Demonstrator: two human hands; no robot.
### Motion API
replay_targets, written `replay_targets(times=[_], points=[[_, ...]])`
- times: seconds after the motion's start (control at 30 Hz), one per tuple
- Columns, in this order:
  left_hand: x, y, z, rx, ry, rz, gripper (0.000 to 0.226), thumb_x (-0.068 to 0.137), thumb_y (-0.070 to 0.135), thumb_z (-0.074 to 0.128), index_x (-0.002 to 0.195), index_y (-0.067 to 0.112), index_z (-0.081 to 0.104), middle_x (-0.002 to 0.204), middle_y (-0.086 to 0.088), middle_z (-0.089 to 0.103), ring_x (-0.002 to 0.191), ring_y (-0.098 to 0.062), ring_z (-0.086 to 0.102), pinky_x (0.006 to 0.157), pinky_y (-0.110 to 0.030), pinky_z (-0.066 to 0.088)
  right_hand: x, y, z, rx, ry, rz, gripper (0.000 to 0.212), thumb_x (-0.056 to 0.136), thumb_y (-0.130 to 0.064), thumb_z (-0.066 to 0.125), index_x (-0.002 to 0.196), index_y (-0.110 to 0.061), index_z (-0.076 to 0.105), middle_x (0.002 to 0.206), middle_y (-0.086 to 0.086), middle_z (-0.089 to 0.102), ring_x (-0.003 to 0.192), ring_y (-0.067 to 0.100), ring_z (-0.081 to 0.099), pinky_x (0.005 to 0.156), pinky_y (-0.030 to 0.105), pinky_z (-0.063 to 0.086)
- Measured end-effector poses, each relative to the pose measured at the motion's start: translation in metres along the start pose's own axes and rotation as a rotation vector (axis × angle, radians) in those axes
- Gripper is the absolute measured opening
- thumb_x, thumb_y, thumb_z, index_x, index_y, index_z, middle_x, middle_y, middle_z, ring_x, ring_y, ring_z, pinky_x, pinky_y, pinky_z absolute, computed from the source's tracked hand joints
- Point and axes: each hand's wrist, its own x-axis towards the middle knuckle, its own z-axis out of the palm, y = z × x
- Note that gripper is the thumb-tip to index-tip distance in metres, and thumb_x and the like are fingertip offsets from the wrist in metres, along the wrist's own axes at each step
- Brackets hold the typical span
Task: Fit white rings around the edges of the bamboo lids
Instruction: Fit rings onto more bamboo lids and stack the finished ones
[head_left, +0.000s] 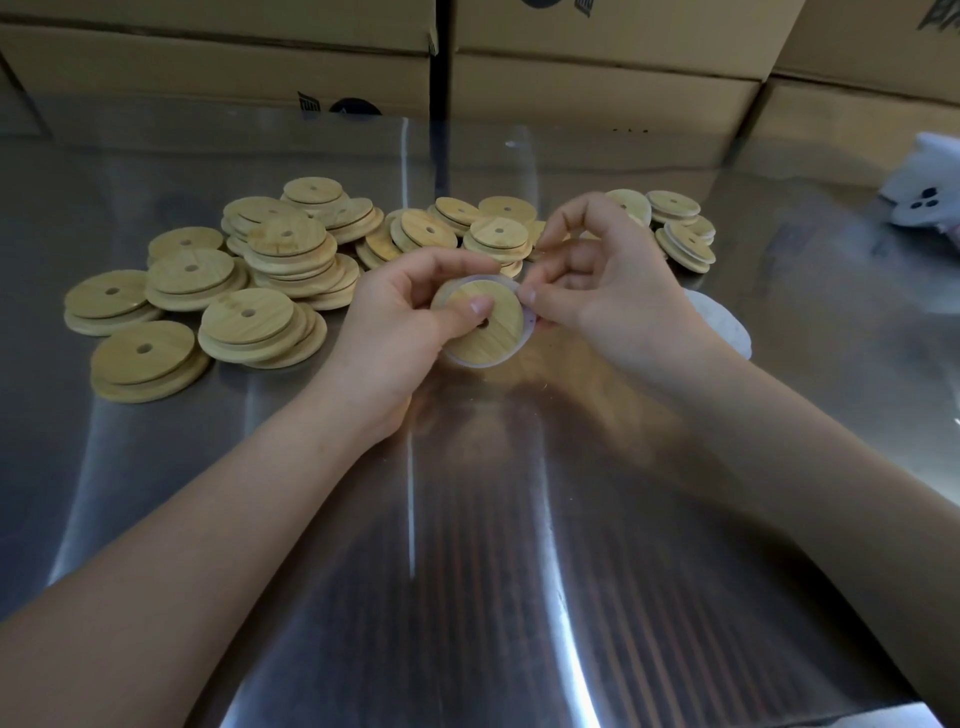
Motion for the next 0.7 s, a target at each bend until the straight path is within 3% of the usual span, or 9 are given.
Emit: replay_targets(times=[0.27,0.47,0.7], points=[[0.001,-0.002,-0.003,-0.023,-0.018,-0.013,0.028,0.089,-0.004,0.062,0.1,0.02,0.07,0.095,0.003,0.075,0.095,-0.014,0.069,0.089,-0.04,0.057,-0.001,0.002,0.001,-0.012,0.051,-0.045,0.033,0.08,0.001,0.073,0.087,-0.021,0.05,0.07,0.0,0.07,0.066,0.018,0.066,0.07,0.037,0.06],[0.001,-0.005,-0.002,-0.024,-0.056,-0.02,0.029,0.089,-0.004,0.062,0.1,0.021,0.071,0.092,0.006,0.074,0.089,-0.01,0.068,0.08,-0.032,0.057,-0.003,0.004,0.005,0.005,0.121,-0.07,0.032,0.077,0.0,0.075,0.08,-0.021,0.051,0.074,0.008,0.072,0.067,0.017,0.067,0.07,0.036,0.059],[0.003,-0.004,-0.003,-0.053,0.02,-0.034,0.029,0.09,-0.003,0.061,0.097,0.022,0.072,0.096,0.003,0.075,0.093,-0.013,0.069,0.085,-0.038,0.058,0.001,0.0,-0.005,0.143,-0.001,0.084,0.028,0.078,0.006,0.074,0.087,-0.014,0.057,0.072,0.005,0.074,0.069,0.014,0.07,0.064,0.024,0.056]])
